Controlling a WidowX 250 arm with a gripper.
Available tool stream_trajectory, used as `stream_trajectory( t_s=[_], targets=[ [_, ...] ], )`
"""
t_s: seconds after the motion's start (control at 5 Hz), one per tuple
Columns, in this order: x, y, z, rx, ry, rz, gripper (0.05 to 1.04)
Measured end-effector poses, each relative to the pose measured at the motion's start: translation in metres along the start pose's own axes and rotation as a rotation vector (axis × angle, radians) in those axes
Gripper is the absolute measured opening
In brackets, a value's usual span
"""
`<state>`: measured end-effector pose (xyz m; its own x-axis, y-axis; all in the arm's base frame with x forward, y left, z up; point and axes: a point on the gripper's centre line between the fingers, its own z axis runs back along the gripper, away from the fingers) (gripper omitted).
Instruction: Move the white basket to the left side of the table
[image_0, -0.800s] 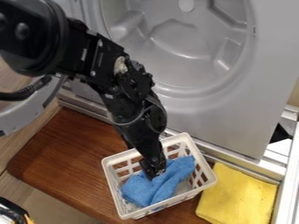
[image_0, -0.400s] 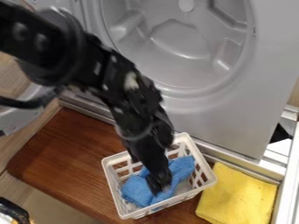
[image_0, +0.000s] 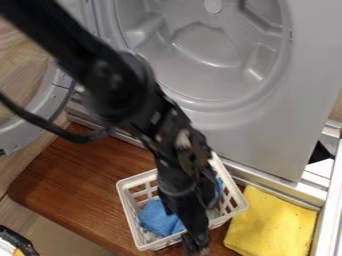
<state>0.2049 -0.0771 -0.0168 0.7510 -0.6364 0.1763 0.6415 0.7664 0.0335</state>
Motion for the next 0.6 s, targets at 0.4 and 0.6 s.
stream_trajectory(
  t_s=[0.4, 0.6],
  targets=[
    [-0.0018, 0.0056, -0.0226, 0.066, 0.037, 0.018, 0.664],
    [0.0, 0.0039, -0.0225, 0.079, 0.033, 0.02, 0.36]
  ],
)
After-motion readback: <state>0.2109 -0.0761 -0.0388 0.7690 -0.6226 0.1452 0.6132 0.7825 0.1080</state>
